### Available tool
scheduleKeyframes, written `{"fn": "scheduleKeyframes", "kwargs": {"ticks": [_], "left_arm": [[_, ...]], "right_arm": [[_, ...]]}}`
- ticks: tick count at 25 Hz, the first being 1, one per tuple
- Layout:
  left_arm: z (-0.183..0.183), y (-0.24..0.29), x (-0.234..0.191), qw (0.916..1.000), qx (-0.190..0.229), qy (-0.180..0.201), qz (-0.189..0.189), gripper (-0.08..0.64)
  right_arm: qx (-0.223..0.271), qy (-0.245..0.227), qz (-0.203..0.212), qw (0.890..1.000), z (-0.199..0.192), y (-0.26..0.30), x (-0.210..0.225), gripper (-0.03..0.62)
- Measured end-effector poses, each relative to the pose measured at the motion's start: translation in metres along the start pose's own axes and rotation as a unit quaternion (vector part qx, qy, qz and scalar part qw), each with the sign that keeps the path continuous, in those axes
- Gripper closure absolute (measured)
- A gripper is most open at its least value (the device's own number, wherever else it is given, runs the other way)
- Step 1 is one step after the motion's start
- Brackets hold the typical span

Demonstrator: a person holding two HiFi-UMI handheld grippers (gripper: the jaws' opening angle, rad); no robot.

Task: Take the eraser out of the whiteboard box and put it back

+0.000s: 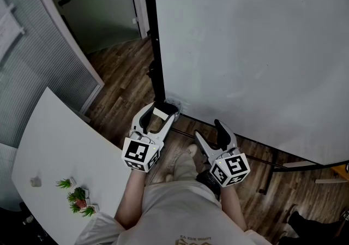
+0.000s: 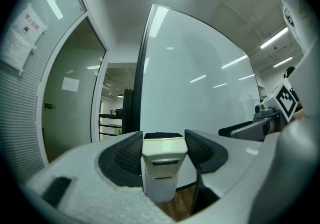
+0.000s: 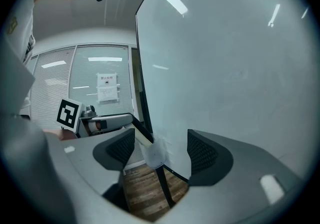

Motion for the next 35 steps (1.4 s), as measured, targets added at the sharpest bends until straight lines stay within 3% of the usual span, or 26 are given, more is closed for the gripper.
{"fn": "scheduleKeyframes", "kwargs": {"ticks": [35], "left_arm": [[-0.035, 0.031, -0.010, 0.9988, -0.046, -0.011, -0.011, 0.299]], "right_arm": [[-0.027, 0.018, 0.003, 0.999, -0.016, 0.022, 0.010, 0.267]]}}
Point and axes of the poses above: the fingertips, and each gripper's own axes: y forward along the fingers, x to its right, z out of its top, the point moved 3 cm from there along -y, backward along the fingers, and after that the axes turned 6 degrees about -y, right-handed, at the moved point
